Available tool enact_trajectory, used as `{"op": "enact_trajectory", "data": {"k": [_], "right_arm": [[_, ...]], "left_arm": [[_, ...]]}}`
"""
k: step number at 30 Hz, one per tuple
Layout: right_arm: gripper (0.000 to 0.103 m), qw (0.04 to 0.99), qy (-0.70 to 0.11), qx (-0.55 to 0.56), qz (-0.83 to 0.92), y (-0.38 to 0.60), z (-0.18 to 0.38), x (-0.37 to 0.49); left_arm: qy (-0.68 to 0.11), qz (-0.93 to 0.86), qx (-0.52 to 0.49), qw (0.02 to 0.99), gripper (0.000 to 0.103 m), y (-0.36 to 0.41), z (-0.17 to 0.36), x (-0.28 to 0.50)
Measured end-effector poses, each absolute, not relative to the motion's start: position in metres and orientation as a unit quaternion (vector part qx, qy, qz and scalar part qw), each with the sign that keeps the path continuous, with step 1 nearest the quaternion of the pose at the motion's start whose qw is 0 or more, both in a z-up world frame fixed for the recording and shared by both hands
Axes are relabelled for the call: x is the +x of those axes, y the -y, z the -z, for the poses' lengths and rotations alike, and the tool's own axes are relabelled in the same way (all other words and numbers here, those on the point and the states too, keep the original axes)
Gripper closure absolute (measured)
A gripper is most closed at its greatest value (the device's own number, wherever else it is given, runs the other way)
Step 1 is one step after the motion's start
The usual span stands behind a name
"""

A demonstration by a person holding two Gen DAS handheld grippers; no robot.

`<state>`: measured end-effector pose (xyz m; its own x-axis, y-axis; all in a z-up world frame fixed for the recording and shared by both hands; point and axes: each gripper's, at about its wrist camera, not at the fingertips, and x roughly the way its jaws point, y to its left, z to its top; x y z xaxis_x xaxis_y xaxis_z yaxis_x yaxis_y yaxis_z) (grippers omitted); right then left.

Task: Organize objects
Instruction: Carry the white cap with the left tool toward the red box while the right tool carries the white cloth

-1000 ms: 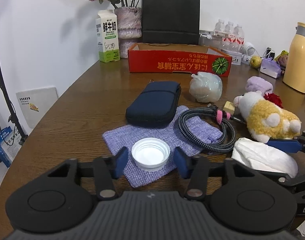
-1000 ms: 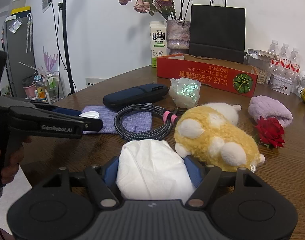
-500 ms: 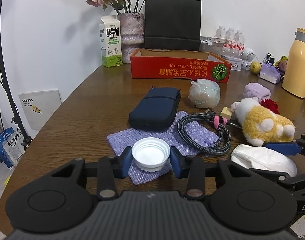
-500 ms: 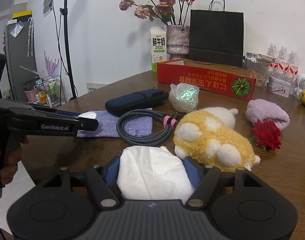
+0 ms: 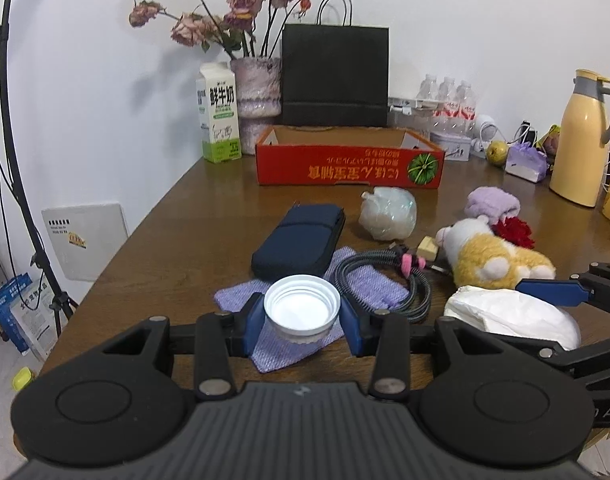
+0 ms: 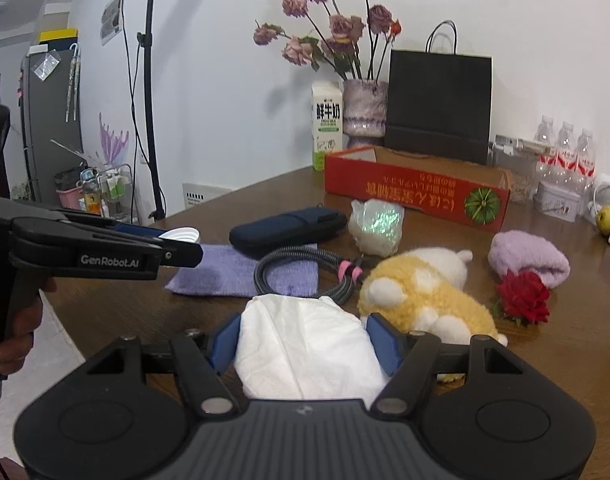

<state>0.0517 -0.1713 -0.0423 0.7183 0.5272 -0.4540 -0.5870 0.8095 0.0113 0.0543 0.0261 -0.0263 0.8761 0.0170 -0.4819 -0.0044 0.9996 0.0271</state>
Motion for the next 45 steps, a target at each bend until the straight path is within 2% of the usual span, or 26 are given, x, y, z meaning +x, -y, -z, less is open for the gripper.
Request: {"op": "enact_trajectory", "data": {"k": [18,45], "right_arm": [[0.036,0.94,-0.183,-0.061,-0.282,0.186,0.009,0.07],[0.036,0.949,-0.141,-0.066,-0.272,0.176,-0.03,0.179]], "left_arm": [[-0.226,0.009,0.014,0.974,0.062,-0.013,-0.002,0.083],[-0.174,0.01,0.02,0.985,0.062,0.004,-0.051,0.185]]}}
